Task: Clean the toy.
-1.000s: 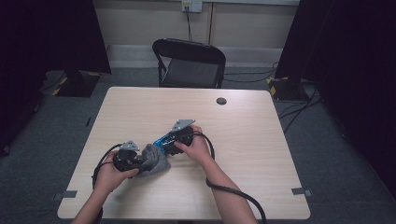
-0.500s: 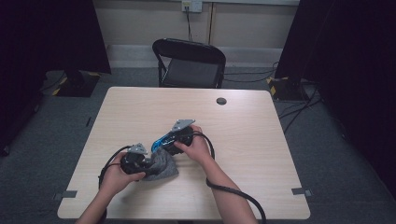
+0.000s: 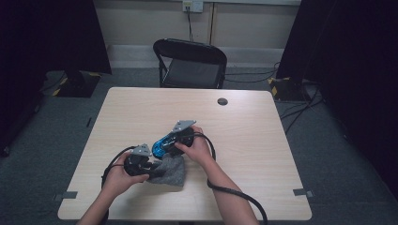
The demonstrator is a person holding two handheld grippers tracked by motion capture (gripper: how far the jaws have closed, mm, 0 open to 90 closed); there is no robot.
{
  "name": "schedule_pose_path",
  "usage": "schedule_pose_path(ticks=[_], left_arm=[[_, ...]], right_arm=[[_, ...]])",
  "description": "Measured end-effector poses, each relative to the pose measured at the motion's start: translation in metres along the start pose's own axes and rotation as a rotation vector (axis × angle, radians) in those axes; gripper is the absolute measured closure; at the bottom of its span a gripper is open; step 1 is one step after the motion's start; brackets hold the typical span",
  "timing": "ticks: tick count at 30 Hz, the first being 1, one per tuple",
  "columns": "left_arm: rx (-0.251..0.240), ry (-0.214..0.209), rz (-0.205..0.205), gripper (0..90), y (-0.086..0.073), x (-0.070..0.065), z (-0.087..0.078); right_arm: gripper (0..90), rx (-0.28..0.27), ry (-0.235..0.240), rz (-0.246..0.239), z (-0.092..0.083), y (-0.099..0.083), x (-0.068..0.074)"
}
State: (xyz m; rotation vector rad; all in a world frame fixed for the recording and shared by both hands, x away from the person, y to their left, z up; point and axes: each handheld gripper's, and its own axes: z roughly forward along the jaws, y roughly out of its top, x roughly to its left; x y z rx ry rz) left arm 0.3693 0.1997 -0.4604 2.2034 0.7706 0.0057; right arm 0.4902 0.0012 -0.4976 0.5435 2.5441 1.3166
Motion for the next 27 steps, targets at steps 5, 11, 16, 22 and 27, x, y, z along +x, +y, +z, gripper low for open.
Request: schedule_pose_path(ticks=[5, 11, 16, 22, 27], left_arm=[[-0.033, 0.035, -0.015, 69.2, -0.003, 0.01, -0.017], [-0.082, 0.082, -0.054, 69.2, -0.009, 0.024, -0.039], [-0.122, 0.114, -0.086, 69.2, -0.013, 0.033, -0.051], [-0.176, 0.177, -0.138, 69.2, -0.019, 0.045, -0.062], [-0.191, 0.268, -0.201, 69.3, -0.027, 0.058, -0.067]], right_arm=[[9.9, 0.0, 0.0, 0.001, 0.0, 0.0, 0.0], [9.9, -0.001, 0.0, 0.003, 0.0, 0.0, 0.001], [9.9, -0.002, 0.0, 0.003, 0.0, 0.0, 0.001], [9.9, 0.0, 0.0, 0.001, 0.0, 0.0, 0.0], [9.9, -0.002, 0.001, 0.001, 0.0, 0.0, 0.0]])
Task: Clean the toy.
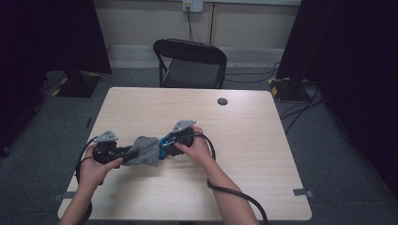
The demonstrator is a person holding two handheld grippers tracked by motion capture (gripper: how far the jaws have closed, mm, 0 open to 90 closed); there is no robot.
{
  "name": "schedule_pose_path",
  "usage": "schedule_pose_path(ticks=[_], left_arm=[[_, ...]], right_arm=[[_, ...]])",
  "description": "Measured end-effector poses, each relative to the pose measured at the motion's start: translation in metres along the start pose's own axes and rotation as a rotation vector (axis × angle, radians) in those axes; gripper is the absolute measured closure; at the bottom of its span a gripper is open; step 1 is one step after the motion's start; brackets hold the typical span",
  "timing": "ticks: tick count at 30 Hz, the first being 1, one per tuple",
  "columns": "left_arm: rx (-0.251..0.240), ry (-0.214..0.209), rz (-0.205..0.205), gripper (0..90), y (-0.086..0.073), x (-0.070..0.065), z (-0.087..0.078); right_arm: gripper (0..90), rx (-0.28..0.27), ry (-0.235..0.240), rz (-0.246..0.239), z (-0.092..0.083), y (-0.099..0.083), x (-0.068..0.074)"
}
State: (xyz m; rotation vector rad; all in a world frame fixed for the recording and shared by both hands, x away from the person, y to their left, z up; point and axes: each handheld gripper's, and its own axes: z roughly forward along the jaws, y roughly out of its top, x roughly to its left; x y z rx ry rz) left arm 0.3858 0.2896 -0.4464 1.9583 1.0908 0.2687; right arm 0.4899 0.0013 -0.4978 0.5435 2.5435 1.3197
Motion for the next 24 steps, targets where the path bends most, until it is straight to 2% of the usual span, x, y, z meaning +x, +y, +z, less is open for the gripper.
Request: schedule_pose_path(ticks=[2, 5, 10, 11, 14, 15, 18, 19, 24], left_arm=[[0.005, 0.043, -0.025, 69.3, -0.003, 0.006, 0.001], [0.002, 0.051, -0.065, 69.2, -0.008, 0.014, 0.004], [0.065, 0.101, -0.089, 68.7, -0.014, 0.021, 0.015], [0.065, 0.095, -0.095, 68.4, -0.015, 0.021, 0.019], [0.071, 0.086, -0.091, 68.2, -0.015, 0.019, 0.025], [0.08, 0.097, -0.078, 68.2, -0.015, 0.017, 0.027], [0.106, 0.095, -0.046, 68.3, -0.014, 0.014, 0.031], [0.106, 0.094, -0.048, 68.2, -0.014, 0.013, 0.032], [0.13, 0.058, -0.036, 68.6, -0.014, 0.012, 0.031]], right_arm=[[9.9, -0.001, 0.0, 0.001, 0.0, 0.0, 0.0], [9.9, 0.0, 0.0, 0.0, 0.0, 0.0, 0.0], [9.9, 0.002, 0.0, -0.001, 0.0, 0.0, 0.0], [9.9, 0.003, 0.0, -0.001, 0.0, 0.0, 0.0], [9.9, 0.001, 0.0, 0.0, 0.0, 0.0, 0.0], [9.9, 0.001, 0.0, 0.0, 0.0, 0.0, 0.0], [9.9, 0.003, 0.0, -0.001, 0.0, 0.0, 0.0], [9.9, 0.004, 0.0, -0.001, 0.0, 0.0, 0.0], [9.9, 0.002, 0.0, -0.001, 0.0, 0.0, 0.0]])
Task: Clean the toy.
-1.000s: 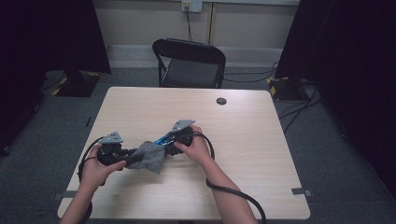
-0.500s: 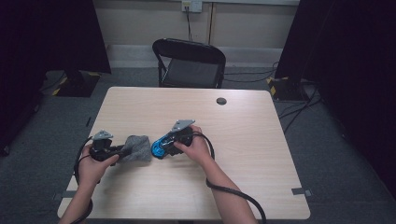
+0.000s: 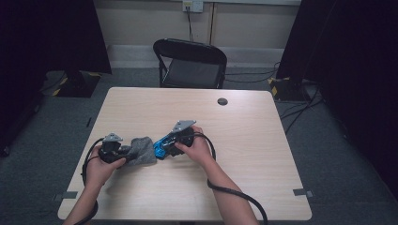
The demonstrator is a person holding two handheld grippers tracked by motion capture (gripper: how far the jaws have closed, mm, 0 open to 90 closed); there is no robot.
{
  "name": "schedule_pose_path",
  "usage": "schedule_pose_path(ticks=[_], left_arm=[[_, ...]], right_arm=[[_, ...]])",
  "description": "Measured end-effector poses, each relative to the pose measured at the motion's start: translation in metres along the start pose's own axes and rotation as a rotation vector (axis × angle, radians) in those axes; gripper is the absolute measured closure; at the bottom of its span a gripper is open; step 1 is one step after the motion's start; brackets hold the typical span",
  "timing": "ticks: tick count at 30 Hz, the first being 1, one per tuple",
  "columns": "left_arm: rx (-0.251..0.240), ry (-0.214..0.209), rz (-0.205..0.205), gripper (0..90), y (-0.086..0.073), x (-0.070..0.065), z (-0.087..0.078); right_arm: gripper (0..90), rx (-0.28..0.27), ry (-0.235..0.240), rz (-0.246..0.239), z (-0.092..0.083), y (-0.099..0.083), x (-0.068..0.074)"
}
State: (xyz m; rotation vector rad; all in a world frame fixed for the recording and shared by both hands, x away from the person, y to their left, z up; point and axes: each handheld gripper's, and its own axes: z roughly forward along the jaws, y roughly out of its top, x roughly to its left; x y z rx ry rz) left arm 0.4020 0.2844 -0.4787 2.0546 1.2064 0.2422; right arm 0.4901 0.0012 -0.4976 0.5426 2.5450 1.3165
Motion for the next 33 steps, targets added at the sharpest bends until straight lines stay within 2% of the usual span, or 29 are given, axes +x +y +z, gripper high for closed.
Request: schedule_pose_path(ticks=[11, 33], left_arm=[[0.032, -0.074, 0.013, 69.2, 0.0, -0.012, 0.001], [0.084, -0.13, 0.093, 69.4, 0.001, -0.044, 0.006]], right_arm=[[9.9, -0.003, 0.0, 0.0, 0.0, 0.0, 0.0], [9.9, -0.014, -0.002, -0.001, 0.0, -0.002, 0.0]])
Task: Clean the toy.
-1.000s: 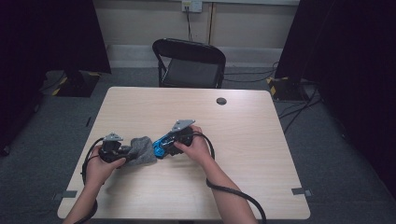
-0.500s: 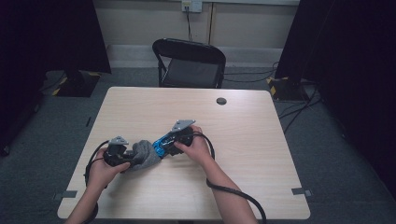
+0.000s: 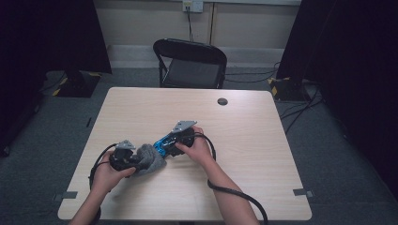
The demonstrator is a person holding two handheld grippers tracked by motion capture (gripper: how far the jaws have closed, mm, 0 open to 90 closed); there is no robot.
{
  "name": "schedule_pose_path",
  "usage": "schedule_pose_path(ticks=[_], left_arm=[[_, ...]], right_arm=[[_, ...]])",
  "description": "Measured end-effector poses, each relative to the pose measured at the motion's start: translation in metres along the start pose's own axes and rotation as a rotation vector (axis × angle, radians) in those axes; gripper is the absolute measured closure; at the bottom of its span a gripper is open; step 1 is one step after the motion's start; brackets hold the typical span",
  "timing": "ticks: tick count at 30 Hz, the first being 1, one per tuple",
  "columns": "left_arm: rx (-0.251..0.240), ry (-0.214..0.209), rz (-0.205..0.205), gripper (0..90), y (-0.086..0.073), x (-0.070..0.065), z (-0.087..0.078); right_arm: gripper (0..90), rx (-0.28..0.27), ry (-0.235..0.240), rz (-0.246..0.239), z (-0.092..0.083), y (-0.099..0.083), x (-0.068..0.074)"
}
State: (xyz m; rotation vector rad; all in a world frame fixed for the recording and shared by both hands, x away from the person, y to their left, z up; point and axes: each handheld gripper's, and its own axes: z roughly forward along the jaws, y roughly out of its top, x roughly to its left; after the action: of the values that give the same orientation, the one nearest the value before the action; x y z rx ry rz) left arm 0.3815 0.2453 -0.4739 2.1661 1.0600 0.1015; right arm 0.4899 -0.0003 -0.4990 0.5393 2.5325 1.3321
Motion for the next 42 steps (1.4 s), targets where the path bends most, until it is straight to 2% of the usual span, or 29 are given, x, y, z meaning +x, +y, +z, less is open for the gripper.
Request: schedule_pose_path(ticks=[7, 12, 19, 21, 26, 29, 31, 35, 37, 39, 42], left_arm=[[0.007, -0.027, 0.028, 69.4, 0.003, -0.012, 0.006], [0.027, -0.069, 0.063, 69.4, 0.006, -0.023, 0.011], [0.029, -0.126, 0.111, 69.3, 0.01, -0.037, 0.019], [0.024, -0.159, 0.107, 69.3, 0.012, -0.039, 0.019], [-0.002, -0.174, 0.111, 69.3, 0.014, -0.039, 0.011], [-0.03, -0.167, 0.106, 69.3, 0.013, -0.036, 0.002], [-0.047, -0.149, 0.109, 69.1, 0.01, -0.033, -0.007], [-0.089, -0.099, 0.085, 68.9, 0.003, -0.02, -0.027], [-0.107, -0.054, 0.065, 68.8, -0.002, -0.012, -0.034], [-0.122, -0.018, 0.018, 68.7, -0.008, -0.002, -0.038], [-0.123, 0.03, -0.02, 68.8, -0.015, 0.01, -0.041]], right_arm=[[9.9, -0.002, 0.0, 0.0, 0.0, 0.0, 0.0], [9.9, -0.003, -0.001, 0.0, 0.0, 0.0, 0.0], [10.0, -0.004, 0.0, 0.0, 0.0, 0.0, 0.0], [9.9, -0.004, 0.0, 0.0, 0.0, 0.0, 0.0], [10.0, -0.007, 0.0, 0.0, 0.0, -0.001, 0.0], [10.0, -0.007, 0.0, -0.001, 0.0, -0.001, 0.0], [10.0, -0.008, 0.0, 0.0, 0.0, -0.001, 0.0], [9.9, -0.01, 0.0, 0.003, 0.0, -0.001, 0.0], [10.0, -0.01, 0.0, 0.003, 0.0, -0.001, 0.0], [10.0, -0.01, 0.0, 0.002, 0.0, -0.001, 0.0], [10.0, -0.005, 0.002, 0.0, 0.0, 0.0, 0.0]])
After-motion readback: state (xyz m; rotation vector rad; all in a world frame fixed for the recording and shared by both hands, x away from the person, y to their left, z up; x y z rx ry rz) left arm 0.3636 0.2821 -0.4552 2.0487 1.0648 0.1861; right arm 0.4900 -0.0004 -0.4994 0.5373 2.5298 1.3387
